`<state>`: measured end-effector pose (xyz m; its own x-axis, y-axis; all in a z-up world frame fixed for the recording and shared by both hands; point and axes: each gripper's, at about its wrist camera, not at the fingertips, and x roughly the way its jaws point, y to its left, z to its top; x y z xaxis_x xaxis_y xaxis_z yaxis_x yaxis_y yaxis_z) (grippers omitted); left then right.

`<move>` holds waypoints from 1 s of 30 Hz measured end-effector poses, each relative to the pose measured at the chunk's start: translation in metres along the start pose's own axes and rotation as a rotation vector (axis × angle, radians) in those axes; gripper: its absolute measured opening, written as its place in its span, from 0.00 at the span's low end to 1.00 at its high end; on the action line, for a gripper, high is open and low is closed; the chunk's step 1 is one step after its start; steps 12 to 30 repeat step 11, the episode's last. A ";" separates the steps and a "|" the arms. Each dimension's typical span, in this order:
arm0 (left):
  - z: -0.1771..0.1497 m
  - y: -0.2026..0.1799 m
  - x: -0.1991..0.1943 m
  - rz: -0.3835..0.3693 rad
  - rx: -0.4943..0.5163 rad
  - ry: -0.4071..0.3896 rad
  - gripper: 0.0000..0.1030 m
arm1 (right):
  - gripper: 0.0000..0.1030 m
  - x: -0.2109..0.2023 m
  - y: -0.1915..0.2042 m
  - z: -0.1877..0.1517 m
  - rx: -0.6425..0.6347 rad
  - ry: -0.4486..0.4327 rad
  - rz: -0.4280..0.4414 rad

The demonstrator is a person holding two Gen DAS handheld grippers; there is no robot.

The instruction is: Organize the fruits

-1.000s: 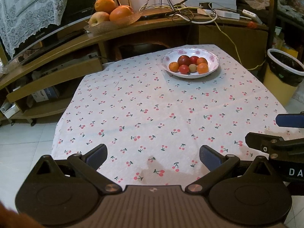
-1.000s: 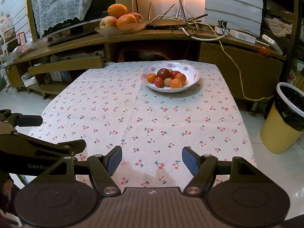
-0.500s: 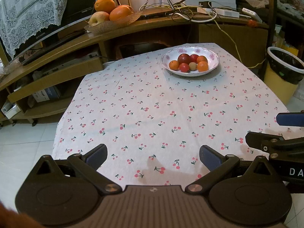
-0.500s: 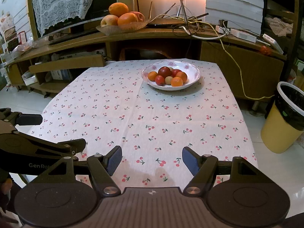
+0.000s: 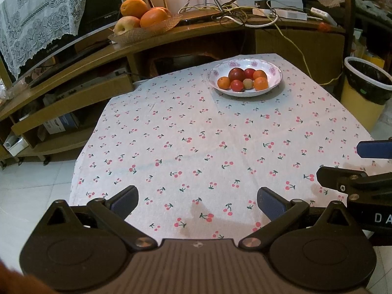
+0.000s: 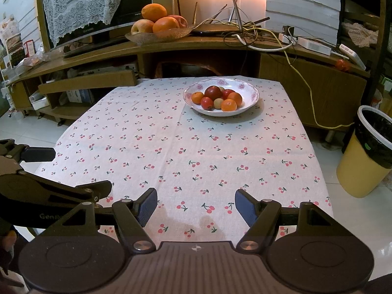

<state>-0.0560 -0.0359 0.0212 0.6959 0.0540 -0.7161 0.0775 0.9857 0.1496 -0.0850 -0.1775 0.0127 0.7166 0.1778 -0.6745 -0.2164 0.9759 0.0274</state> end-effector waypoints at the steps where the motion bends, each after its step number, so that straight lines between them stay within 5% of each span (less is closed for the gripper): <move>1: 0.000 0.000 0.000 0.000 0.001 0.000 1.00 | 0.69 0.000 0.000 -0.001 0.000 0.000 0.000; 30: 0.000 -0.001 0.003 0.009 0.003 0.013 1.00 | 0.71 -0.001 0.002 -0.002 0.001 0.001 0.002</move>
